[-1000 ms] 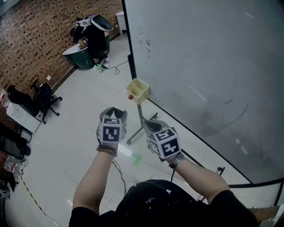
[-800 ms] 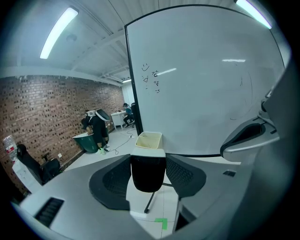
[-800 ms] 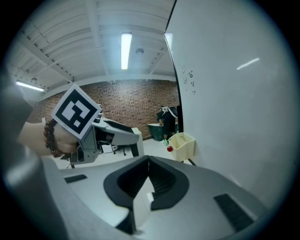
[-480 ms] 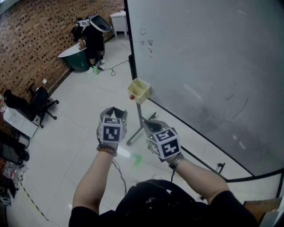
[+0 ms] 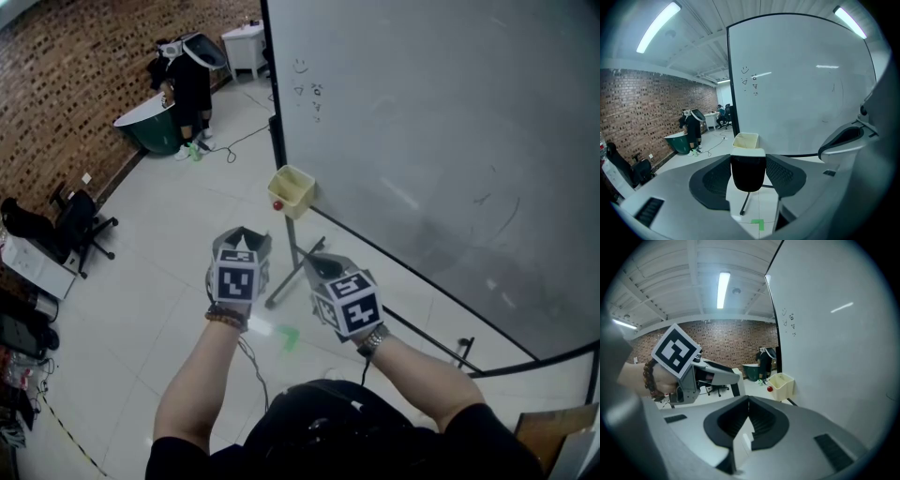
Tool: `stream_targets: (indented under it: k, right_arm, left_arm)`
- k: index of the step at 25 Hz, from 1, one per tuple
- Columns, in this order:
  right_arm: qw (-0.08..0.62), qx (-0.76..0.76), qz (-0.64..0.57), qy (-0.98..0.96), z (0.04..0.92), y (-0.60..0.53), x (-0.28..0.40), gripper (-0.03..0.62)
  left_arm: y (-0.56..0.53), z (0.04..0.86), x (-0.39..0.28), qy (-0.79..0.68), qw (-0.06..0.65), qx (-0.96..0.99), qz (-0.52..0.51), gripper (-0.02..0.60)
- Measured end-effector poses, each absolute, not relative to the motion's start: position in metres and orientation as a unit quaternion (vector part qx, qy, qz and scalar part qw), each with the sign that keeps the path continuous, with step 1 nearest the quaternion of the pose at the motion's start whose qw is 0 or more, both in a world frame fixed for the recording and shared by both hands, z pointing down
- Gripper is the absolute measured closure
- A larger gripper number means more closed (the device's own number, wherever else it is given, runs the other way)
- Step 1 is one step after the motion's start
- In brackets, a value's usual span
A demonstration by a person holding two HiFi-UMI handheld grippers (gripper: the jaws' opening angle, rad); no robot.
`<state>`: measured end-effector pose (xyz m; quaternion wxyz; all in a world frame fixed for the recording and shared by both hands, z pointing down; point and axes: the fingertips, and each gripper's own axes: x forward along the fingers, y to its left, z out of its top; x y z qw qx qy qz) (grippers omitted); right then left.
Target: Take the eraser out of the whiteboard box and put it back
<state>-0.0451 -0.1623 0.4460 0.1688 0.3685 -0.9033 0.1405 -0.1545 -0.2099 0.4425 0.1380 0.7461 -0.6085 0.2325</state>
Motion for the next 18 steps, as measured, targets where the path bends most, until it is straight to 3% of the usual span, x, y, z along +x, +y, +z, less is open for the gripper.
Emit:
stream_targets:
  k: [13,18]
  right_arm:
    - [0.17,0.37,0.136,-0.903,0.444,-0.155,-0.056,0.568]
    - [0.174,0.363,0.137,-0.905,0.447,-0.153,-0.062,0.523]
  left_arm:
    - [-0.201,0.437,-0.152,-0.587,0.155,0.765,0.217,0.351]
    - [-0.195,0.435,-0.149,-0.573,0.17,0.774,0.208,0.351]
